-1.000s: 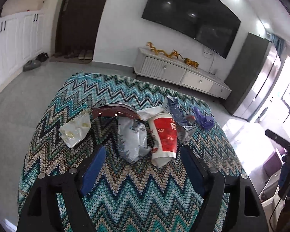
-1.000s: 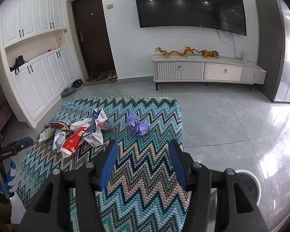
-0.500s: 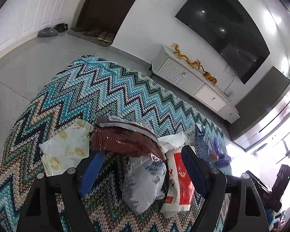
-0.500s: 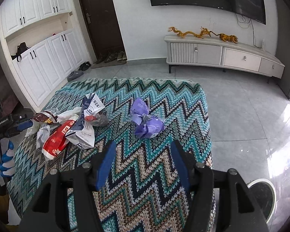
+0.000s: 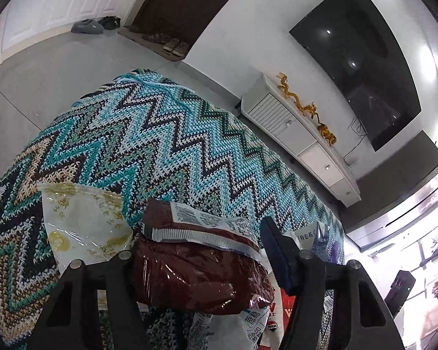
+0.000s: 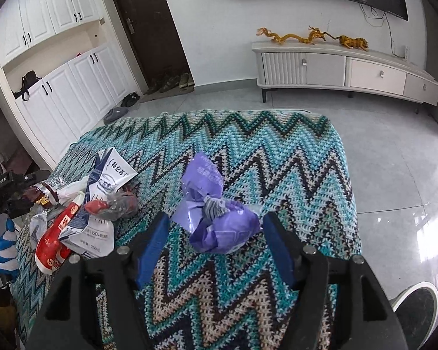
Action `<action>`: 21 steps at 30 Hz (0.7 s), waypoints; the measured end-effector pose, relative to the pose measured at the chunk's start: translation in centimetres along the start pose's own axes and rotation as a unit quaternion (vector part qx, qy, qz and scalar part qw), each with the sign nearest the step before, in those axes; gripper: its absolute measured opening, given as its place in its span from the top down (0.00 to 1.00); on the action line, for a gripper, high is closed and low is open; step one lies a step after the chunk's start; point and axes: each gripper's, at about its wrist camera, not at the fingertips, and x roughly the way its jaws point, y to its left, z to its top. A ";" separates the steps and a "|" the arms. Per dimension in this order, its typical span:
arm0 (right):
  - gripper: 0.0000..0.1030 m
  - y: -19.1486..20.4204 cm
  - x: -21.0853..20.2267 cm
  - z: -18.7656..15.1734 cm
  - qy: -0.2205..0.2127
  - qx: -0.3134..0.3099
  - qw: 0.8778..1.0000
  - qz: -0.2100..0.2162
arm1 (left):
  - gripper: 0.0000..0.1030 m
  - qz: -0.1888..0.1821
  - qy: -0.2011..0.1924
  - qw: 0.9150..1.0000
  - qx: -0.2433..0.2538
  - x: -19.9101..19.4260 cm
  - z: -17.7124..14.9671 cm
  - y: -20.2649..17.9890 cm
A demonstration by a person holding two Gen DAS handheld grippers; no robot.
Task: Collect trash
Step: 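Grasp the brown wrapper with the left tool while the right tool grasps the purple plastic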
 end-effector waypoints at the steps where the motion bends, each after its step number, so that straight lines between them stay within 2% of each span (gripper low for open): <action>1: 0.37 -0.1 0.2 0.0 -0.001 0.002 1.000 0.003 | 0.52 -0.002 0.001 1.000 -0.001 0.2 0.0 0.2; 5: 0.38 -0.4 1.2 0.1 0.000 0.000 1.000 0.011 | 0.66 -0.019 0.005 1.000 0.001 0.9 -0.2 0.4; 6: 0.39 -0.4 1.3 0.1 -0.002 0.000 1.000 0.012 | 0.74 -0.024 0.004 1.000 0.004 0.9 -0.2 0.3; 7: 0.49 -0.5 1.4 0.2 -0.003 0.000 1.000 0.014 | 0.76 -0.029 0.003 1.000 0.008 0.8 -0.2 0.1; 8: 0.55 -0.6 1.4 0.3 -0.003 -0.001 1.000 0.016 | 0.77 -0.032 0.000 0.999 0.011 0.7 -0.2 0.0; 10: 0.58 -0.6 1.4 0.4 -0.005 -0.004 1.000 0.019 | 0.81 -0.038 -0.004 0.999 0.018 0.2 -0.3 -0.4; 15: 0.62 0.3 0.2 -0.1 -0.014 -0.011 1.000 0.017 | 0.87 -0.053 -0.016 0.998 0.039 -1.4 -0.7 -1.9; 21: 0.64 2.1 -4.8 -1.0 -0.041 -0.018 0.999 0.024 | 0.91 -0.081 -0.031 0.995 0.054 -4.9 -1.1 -3.4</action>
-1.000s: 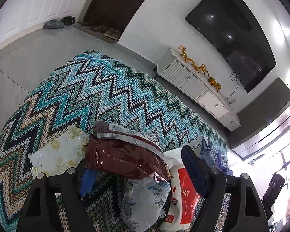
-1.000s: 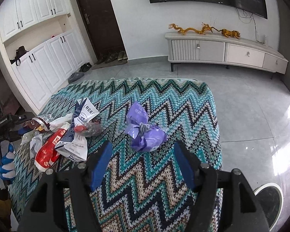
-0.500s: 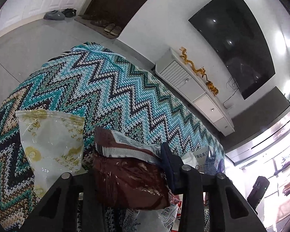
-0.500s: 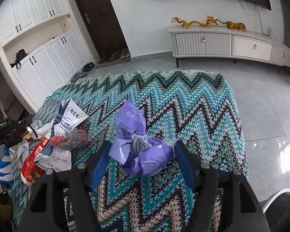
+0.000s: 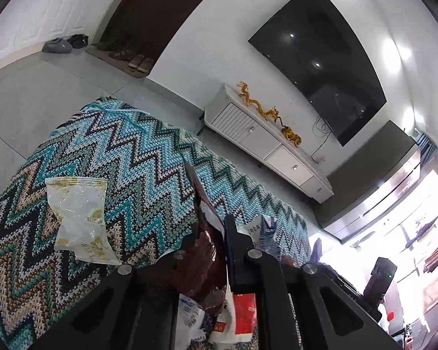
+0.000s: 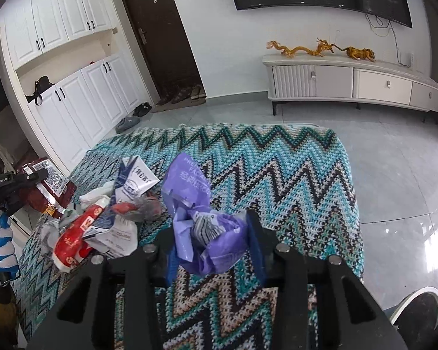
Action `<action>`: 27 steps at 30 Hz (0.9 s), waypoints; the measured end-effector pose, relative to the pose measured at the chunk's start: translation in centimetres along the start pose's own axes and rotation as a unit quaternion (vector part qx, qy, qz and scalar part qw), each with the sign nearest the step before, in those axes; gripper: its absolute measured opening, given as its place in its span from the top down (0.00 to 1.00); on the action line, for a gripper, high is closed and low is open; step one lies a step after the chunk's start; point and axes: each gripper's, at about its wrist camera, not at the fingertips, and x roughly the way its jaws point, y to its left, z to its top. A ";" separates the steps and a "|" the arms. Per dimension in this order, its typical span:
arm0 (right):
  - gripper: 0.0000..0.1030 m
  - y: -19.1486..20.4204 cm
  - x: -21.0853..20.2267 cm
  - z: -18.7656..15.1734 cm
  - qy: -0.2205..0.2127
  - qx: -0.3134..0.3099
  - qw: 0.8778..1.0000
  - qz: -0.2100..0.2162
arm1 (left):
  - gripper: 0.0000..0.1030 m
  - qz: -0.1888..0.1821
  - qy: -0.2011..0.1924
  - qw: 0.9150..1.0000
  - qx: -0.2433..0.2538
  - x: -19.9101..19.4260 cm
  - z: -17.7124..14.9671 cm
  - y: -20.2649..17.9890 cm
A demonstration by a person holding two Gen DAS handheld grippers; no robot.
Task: Collect trash
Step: 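Grasp the brown wrapper with the left tool while the right tool grasps the purple plastic, then carry both items over the bin and open both tools to drop them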
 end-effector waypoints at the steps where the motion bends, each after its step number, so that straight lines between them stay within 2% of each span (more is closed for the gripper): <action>1: 0.64 0.4 -1.1 -0.1 -0.005 -0.002 1.000 0.001 | 0.91 -0.006 -0.002 1.000 0.004 -0.7 -0.1 -0.4; 8: 0.64 3.0 -8.1 -1.3 -0.038 -0.026 0.999 0.002 | 0.92 -0.038 -0.012 0.998 0.040 -5.4 -1.4 -4.0; 16: 0.64 3.7 -15.8 -3.2 -0.084 -0.034 0.996 -0.007 | 0.94 -0.045 -0.023 0.996 0.080 -10.2 -3.4 -8.1; 21: 0.64 2.3 -20.2 -4.7 -0.115 -0.018 0.993 -0.021 | 0.94 -0.051 -0.018 0.991 0.119 -11.6 -4.8 -11.9; 24: 0.64 0.6 -23.0 -5.8 -0.135 -0.004 0.990 -0.036 | 0.94 -0.061 -0.002 0.987 0.146 -11.2 -5.9 -15.2; 27: 0.64 -2.4 -25.6 -7.4 -0.155 0.024 0.986 -0.059 | 0.94 -0.077 0.025 0.980 0.181 -9.8 -7.7 -19.5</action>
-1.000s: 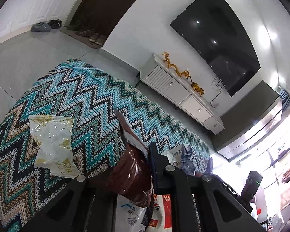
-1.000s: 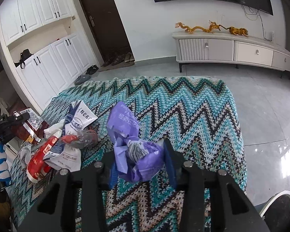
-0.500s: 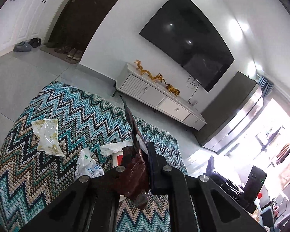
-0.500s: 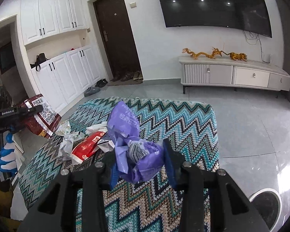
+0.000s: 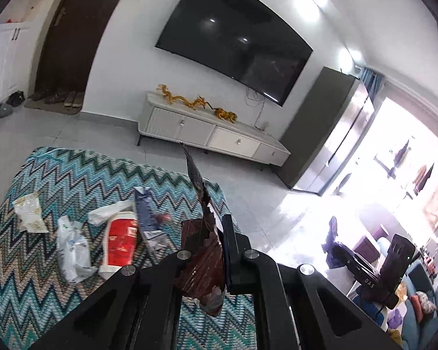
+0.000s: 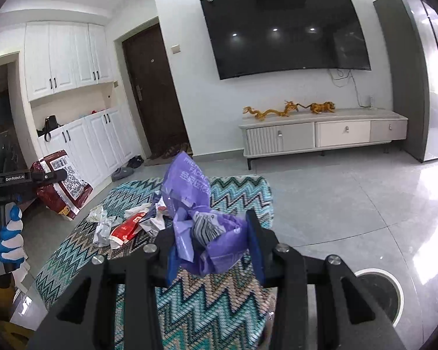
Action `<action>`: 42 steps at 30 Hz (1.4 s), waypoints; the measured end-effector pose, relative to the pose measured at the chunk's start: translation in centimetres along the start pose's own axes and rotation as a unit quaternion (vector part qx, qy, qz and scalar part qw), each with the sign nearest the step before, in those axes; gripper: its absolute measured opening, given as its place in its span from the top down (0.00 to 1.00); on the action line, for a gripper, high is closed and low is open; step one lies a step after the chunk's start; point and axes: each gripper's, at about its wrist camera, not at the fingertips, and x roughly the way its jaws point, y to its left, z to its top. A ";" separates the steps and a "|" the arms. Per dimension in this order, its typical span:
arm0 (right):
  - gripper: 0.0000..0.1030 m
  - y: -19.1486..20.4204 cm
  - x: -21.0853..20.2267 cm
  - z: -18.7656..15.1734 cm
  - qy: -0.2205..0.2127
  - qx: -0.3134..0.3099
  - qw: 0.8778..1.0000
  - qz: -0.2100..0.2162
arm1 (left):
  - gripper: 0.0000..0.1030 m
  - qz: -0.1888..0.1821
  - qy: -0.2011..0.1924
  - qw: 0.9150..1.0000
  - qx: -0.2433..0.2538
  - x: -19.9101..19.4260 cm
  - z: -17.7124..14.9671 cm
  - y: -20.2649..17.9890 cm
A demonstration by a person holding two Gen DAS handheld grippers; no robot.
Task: Collect trash
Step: 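Carry both items over the bin and open both tools to drop them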
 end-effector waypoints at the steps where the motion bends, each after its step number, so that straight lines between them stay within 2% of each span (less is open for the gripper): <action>1: 0.64 -1.6 -0.8 -0.3 -0.006 0.013 1.000 -0.012 | 0.94 -0.008 0.011 1.000 0.012 0.9 -0.1 -1.6; 5: 0.64 -7.8 -3.3 -2.4 -0.014 0.061 0.996 -0.065 | 0.94 -0.050 0.063 0.995 0.057 5.6 -0.7 -8.3; 10: 0.64 -15.2 -4.5 -6.4 0.009 0.122 0.983 -0.134 | 0.94 -0.093 0.135 0.980 0.110 13.3 -2.8 -16.9; 16: 0.64 -22.2 -3.6 -9.8 0.049 0.166 0.966 -0.191 | 0.94 -0.135 0.206 0.960 0.135 22.3 -6.3 -24.7; 20: 0.63 -25.3 -2.0 -11.4 0.067 0.179 0.959 -0.208 | 0.94 -0.145 0.241 0.950 0.133 27.8 -8.4 -28.2; 25: 0.62 -28.4 0.5 -13.3 0.087 0.201 0.951 -0.217 | 0.94 -0.153 0.278 0.940 0.122 33.2 -10.9 -29.9; 30: 0.62 -29.9 2.7 -15.7 0.108 0.220 0.945 -0.216 | 0.92 -0.147 0.307 0.932 0.128 36.6 -13.5 -30.2; 32: 0.62 -30.2 3.6 -16.4 0.118 0.223 0.943 -0.219 | 0.86 -0.144 0.315 0.930 0.127 37.7 -14.3 -30.1; 34: 0.61 -30.7 4.1 -17.2 0.124 0.231 0.940 -0.218 | 0.68 -0.136 0.322 0.930 0.117 38.9 -14.7 -29.8; 37: 0.57 -31.6 5.4 -17.8 0.137 0.239 0.934 -0.227 | 0.52 -0.131 0.326 0.931 0.099 40.0 -14.8 -29.3; 39: 0.54 -31.9 6.0 -18.1 0.143 0.243 0.931 -0.231 | 0.50 -0.131 0.330 0.930 0.095 40.0 -15.1 -28.7; 42: 0.41 -32.4 6.5 -18.4 0.148 0.246 0.928 -0.238 | 0.50 -0.132 0.325 0.931 0.098 39.6 -15.1 -28.7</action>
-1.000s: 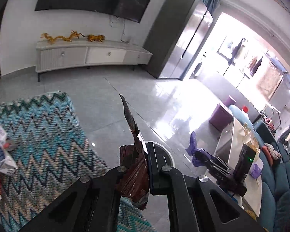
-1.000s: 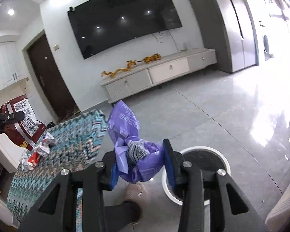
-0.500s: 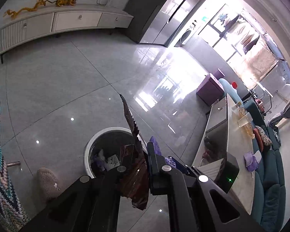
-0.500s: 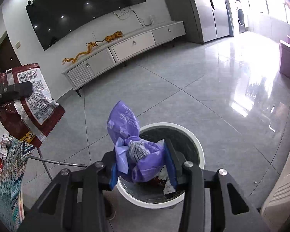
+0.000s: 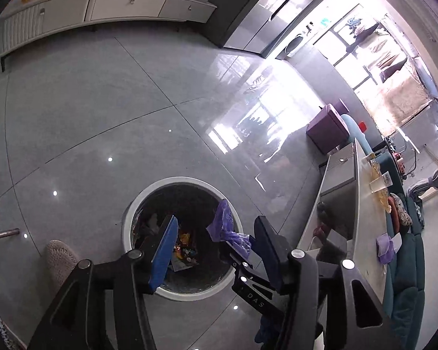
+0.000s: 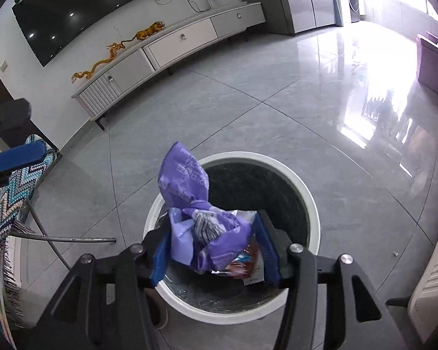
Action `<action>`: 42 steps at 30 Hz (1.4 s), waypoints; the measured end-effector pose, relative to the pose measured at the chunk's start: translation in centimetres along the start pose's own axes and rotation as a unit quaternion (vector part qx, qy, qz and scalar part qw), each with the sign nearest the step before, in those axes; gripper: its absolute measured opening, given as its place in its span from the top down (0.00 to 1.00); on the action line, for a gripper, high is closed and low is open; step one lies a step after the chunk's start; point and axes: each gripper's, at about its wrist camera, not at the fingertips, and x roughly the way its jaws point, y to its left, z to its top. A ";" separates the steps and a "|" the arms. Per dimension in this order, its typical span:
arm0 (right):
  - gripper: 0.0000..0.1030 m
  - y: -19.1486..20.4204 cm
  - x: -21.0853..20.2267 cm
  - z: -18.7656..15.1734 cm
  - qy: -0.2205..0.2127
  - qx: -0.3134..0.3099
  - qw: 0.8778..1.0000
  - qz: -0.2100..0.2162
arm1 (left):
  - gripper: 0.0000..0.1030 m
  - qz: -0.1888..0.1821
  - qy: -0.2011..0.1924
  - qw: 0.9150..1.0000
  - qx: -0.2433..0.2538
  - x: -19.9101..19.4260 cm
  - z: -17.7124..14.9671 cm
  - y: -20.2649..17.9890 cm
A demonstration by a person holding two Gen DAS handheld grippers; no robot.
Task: Collect trash
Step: 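Carry both items over the bin and open both tools to drop them, then return both tools to the ottoman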
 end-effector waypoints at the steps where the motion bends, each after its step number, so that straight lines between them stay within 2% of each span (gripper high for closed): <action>1: 0.40 0.1 0.0 0.0 0.001 0.000 1.000 -0.005 | 0.50 0.004 -0.004 1.000 0.004 -0.2 -0.1 -0.3; 10: 0.39 1.2 -1.3 0.4 -0.002 -0.005 1.000 -0.021 | 0.50 0.040 -0.063 0.996 0.048 -6.3 -1.9 -1.6; 14: 0.39 2.3 -3.3 1.2 -0.019 -0.013 1.000 -0.016 | 0.50 0.043 -0.096 0.993 0.058 -10.0 -2.8 -1.8; 18: 0.39 4.2 -6.7 1.8 -0.046 -0.020 0.999 0.007 | 0.50 0.060 -0.121 0.987 0.081 -14.2 -4.2 -2.3; 22: 0.39 7.3 -11.4 2.4 -0.082 -0.041 0.995 0.027 | 0.50 0.086 -0.155 0.980 0.094 -18.9 -6.2 -2.5; 27: 0.39 11.9 -17.2 2.0 -0.122 -0.082 0.988 0.047 | 0.50 0.128 -0.201 0.967 0.087 -24.9 -9.3 -1.6; 38: 0.39 22.5 -25.5 -0.6 -0.156 -0.153 0.968 0.121 | 0.43 0.191 -0.263 0.945 0.035 -35.7 -17.4 3.6; 42: 0.39 25.7 -27.6 -1.7 -0.165 -0.175 0.960 0.147 | 0.43 0.222 -0.291 0.930 0.017 -38.8 -20.2 5.5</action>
